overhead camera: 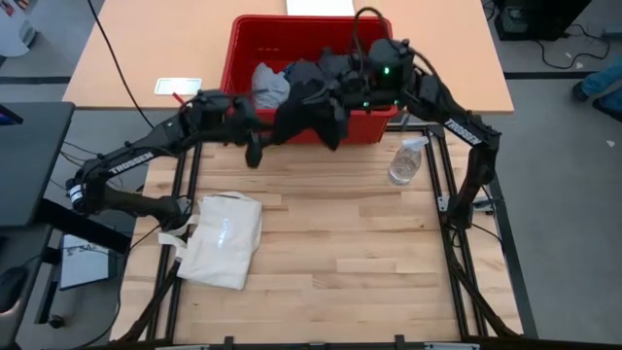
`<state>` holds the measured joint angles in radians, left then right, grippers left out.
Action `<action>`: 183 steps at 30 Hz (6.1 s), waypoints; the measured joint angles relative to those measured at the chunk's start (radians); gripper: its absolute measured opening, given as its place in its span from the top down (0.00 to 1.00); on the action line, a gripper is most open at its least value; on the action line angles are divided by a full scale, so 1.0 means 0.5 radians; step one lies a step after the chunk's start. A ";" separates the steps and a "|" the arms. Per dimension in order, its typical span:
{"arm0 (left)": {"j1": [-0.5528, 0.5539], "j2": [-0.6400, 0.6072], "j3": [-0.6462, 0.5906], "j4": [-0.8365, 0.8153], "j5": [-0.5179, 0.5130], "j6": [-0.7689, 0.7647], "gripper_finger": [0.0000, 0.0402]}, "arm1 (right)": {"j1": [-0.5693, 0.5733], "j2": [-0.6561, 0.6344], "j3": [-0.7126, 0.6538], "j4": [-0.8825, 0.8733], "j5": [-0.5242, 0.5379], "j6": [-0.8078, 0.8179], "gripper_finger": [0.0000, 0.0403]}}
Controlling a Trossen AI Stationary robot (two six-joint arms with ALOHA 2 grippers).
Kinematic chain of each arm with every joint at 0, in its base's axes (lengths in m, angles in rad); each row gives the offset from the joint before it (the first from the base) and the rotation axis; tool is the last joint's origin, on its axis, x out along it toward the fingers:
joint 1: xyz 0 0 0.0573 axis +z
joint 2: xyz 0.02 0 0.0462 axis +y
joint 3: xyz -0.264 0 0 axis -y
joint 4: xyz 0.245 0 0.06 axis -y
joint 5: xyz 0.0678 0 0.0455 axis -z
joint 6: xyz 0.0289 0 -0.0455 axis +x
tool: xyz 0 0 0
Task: Fold Laundry from Bin
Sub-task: Remove the black shirt from the red laundry bin, then fold the black shirt
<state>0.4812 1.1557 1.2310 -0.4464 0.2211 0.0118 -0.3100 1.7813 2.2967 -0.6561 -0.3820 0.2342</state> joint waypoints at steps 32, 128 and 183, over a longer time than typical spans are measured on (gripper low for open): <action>-0.826 -0.104 -0.314 -0.704 -0.479 -0.373 0.59 | 1.160 0.001 -1.271 -0.497 0.434 0.955 1.00; -1.190 0.510 -0.250 -0.316 -0.723 -1.939 0.59 | 0.061 -0.066 -2.364 0.224 0.298 -0.633 0.61; -1.134 0.510 -0.251 -0.537 -0.773 -1.570 0.59 | -0.594 -0.611 -2.953 -0.444 1.021 -0.198 0.61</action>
<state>-0.0856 1.4109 1.1057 -0.7150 -0.1652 -0.7734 -0.6069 1.4756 0.8200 -0.8781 0.1283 0.1353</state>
